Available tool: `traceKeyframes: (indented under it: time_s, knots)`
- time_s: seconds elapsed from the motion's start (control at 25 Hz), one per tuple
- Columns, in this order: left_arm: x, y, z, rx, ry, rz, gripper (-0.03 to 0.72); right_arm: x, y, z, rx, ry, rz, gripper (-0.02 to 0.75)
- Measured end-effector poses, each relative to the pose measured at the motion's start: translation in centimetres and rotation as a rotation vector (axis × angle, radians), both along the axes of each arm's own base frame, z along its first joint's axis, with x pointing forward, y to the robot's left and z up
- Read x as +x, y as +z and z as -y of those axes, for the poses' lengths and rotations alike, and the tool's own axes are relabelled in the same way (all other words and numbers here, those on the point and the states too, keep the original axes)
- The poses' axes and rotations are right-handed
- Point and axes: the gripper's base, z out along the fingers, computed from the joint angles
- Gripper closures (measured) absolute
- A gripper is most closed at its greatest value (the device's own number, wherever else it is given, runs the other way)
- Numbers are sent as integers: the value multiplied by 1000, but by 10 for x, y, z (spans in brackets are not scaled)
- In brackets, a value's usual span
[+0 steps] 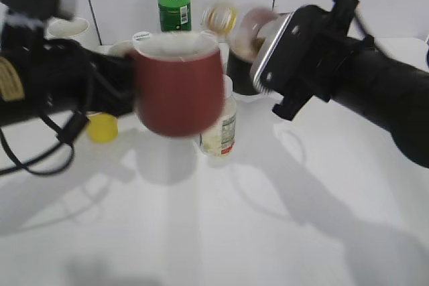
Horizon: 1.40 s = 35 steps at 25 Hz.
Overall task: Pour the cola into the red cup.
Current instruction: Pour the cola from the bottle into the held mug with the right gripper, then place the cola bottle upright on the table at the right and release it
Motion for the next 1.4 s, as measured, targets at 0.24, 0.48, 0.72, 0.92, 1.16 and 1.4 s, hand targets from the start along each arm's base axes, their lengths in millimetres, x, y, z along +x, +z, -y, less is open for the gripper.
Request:
traceKeyframes:
  time_s: [0.24,0.48,0.72,0.92,1.16,1.4]
  knots:
    - [17,23,-52,-12,190,97,633,-3,19,9,376,-98,-127,255]
    - [34,34,-118,17,419,202,633,13,12,47,602,-283,-273,255]
    - [64,-2,-173,8,573,215,633,17,4,72,638,-350,-298,255]
    - [91,-59,-198,-15,596,180,633,16,3,70,630,-322,-309,255]
    - [122,-108,-211,80,570,159,633,15,2,66,661,-288,-338,255]
    - [142,-141,-215,63,559,178,633,15,2,65,678,-278,-350,255]
